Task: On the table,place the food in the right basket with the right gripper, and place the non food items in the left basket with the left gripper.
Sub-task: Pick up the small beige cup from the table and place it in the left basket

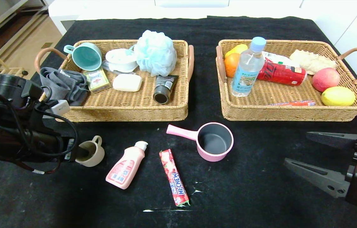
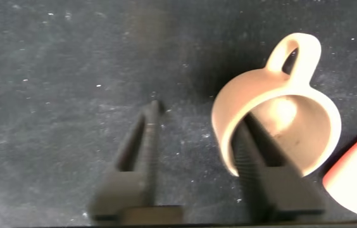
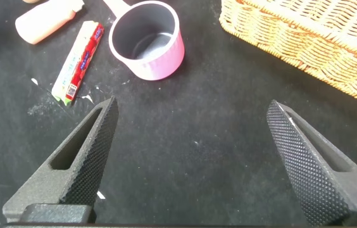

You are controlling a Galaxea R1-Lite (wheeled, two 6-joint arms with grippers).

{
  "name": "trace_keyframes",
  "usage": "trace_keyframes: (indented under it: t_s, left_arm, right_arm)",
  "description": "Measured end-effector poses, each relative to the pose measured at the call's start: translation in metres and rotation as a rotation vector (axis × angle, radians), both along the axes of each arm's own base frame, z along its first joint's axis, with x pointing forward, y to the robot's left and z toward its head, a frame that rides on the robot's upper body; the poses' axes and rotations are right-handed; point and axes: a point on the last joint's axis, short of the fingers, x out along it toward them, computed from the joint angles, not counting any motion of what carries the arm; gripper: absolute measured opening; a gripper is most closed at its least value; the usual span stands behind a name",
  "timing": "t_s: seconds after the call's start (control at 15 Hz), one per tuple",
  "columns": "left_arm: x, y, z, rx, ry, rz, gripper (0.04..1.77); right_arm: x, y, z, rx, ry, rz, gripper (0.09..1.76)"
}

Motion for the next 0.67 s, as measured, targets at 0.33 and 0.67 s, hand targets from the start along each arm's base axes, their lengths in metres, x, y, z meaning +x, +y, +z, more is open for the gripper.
trace_keyframes:
  t_s: [0.33, 0.67]
  left_arm:
    - [0.0055, -0.0004, -0.0019, -0.001, -0.011, -0.001, 0.14]
    - [0.0081, -0.0012, -0.0045, 0.001, -0.012, -0.002, 0.14]
  right_arm:
    - [-0.0006, -0.0002, 0.0006, 0.001, -0.003, 0.001, 1.71]
    - [-0.0009, -0.0004, 0.0007, 0.002, -0.004, 0.0, 1.71]
